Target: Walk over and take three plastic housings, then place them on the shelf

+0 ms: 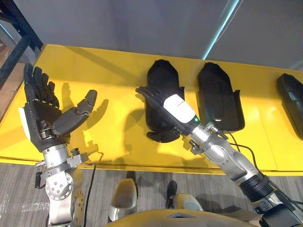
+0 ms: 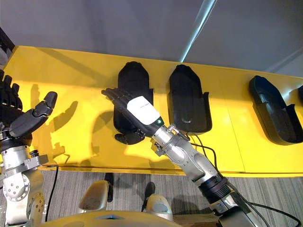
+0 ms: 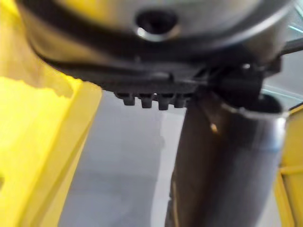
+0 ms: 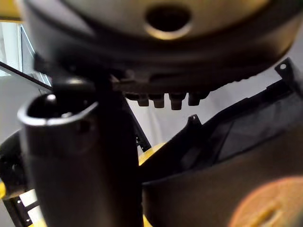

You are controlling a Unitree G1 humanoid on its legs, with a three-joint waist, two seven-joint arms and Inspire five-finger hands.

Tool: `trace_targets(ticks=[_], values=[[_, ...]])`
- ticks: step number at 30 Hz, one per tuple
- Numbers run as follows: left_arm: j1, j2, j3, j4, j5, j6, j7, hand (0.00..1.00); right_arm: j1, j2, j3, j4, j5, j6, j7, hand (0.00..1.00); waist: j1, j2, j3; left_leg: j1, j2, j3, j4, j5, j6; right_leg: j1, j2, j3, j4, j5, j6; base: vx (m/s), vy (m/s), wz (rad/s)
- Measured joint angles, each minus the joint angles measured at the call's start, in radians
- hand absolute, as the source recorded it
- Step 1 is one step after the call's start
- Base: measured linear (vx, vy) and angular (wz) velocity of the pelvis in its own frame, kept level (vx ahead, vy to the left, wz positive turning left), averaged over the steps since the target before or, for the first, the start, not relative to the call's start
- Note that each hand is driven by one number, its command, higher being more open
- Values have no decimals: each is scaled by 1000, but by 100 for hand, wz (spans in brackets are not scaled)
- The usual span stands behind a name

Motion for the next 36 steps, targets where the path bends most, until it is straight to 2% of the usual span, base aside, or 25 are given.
trace_targets(ticks=[7, 17, 19, 22, 24, 25, 26, 28, 29, 31, 33, 36], values=[[1, -13, -11, 0, -32, 0, -42, 100, -34, 16, -2, 43, -19, -26, -39, 100, 0, 22, 14, -1, 4, -2, 4, 3, -1, 1, 3, -6, 0, -2, -2, -28, -3, 0], [2, -13, -15, 0, -37, 0, -89, 100, -34, 20, -14, 42, -16, -78, -45, 100, 1, 23, 14, 0, 5, -5, 1, 1, -4, 1, 5, -10, -2, -2, -2, 3, -2, 1], [5, -13, -14, 0, -37, 0, -103, 100, 1, 26, -46, -13, 5, -79, -45, 100, 1, 23, 14, 2, 6, -1, 0, 0, -5, 1, 5, -8, -3, -1, -2, 8, -1, -3], [27, -20, -13, -2, -37, 0, -116, 100, 138, 84, -172, -214, 86, -86, -46, 100, 0, 22, 13, 21, 16, 27, 3, -8, -6, 3, 8, 19, -2, 1, 0, 15, 5, -32], [46, -43, -9, -4, -38, 0, -116, 100, 219, 145, -273, -342, 187, -105, -46, 100, -18, 20, 5, 47, 29, 61, 6, -23, -7, 10, 12, 51, -2, 8, 0, 19, 20, -53], [56, -52, -10, -4, -38, 0, -117, 100, 254, 179, -326, -390, 249, -118, -46, 100, -38, 19, 1, 60, 35, 77, 6, -35, -11, 17, 12, 66, -2, 8, 0, 1, 24, -37], [59, -53, -10, -4, -38, 0, -118, 100, 271, 195, -348, -409, 276, -122, -46, 100, -46, 17, -1, 70, 38, 87, 6, -40, -11, 21, 12, 76, -2, 8, 0, -4, 34, -46], [62, -61, -11, -8, -41, 1, -128, 100, 343, 239, -410, -453, 357, -128, -36, 100, -84, 16, -31, 90, 45, 113, 0, -52, -8, 25, 14, 104, -13, 8, 0, 3, 22, -43], [62, -67, -11, -13, -44, 1, -131, 100, 362, 245, -422, -458, 370, -129, -32, 100, -90, 18, -38, 92, 46, 120, 0, -54, -10, 26, 14, 107, -18, 8, 0, 19, 4, -37], [61, -100, -19, -43, -77, 1, -152, 100, 432, 267, -457, -463, 426, -128, -7, 100, -117, 31, -49, 116, 54, 148, -7, -56, -17, 29, 19, 135, -20, 8, 0, 8, 3, -38], [61, -113, -22, -58, -77, 1, -162, 100, 478, 280, -483, -463, 447, -121, 8, 100, -130, 43, -59, 128, 55, 158, -18, -53, -18, 29, 20, 145, -21, 8, -1, 5, -5, -21], [63, -123, -41, -66, -76, 0, -168, 100, 557, 323, -549, -463, 509, -76, 12, 100, -143, 65, -84, 160, 53, 176, -53, -35, -16, 38, 21, 158, -30, 7, -1, 34, -14, -15]])
